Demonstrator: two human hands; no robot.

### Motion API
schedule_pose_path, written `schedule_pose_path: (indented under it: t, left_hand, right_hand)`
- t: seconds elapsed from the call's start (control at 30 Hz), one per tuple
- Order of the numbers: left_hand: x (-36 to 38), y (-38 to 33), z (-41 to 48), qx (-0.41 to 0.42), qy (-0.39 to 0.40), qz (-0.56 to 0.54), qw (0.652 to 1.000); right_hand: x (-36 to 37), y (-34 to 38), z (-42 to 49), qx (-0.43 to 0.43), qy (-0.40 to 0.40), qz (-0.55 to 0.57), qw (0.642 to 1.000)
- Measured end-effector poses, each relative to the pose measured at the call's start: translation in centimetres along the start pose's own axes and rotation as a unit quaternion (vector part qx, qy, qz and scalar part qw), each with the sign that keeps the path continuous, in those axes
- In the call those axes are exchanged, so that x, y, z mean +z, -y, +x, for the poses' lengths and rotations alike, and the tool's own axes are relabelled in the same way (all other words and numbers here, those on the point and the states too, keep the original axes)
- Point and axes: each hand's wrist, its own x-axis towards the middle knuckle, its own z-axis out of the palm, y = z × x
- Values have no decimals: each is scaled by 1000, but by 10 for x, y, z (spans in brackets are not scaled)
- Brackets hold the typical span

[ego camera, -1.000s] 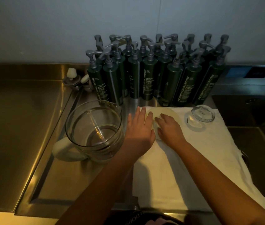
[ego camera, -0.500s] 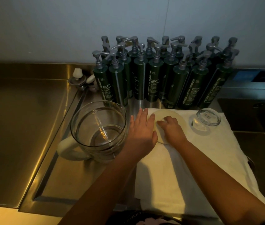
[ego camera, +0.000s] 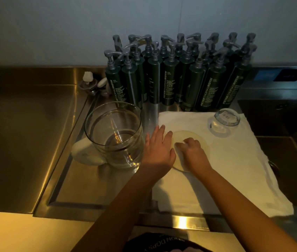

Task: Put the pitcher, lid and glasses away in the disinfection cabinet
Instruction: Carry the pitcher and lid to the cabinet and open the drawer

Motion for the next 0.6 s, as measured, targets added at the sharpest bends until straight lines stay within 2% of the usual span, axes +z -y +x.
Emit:
schedule_pose_path:
  t: [0.17, 0.23, 0.37, 0.6]
  left_hand:
    - [6, -9, -22, -16, -56, -36, 998]
    - [6, -12, -32, -29, -51, -35, 998]
    - [4, -11, -48, -30, -51, -32, 998]
    - [-17, 14, -76, 8, -24, -33, 999]
  right_hand:
    - [-10, 12, -26, -4, 24, 15, 1000]
    - [-13, 19, -36, -8, 53, 14, 998]
    - [-14, 35, -49, 0, 54, 18, 998]
    - [-7, 74, -56, 66, 55, -3, 996]
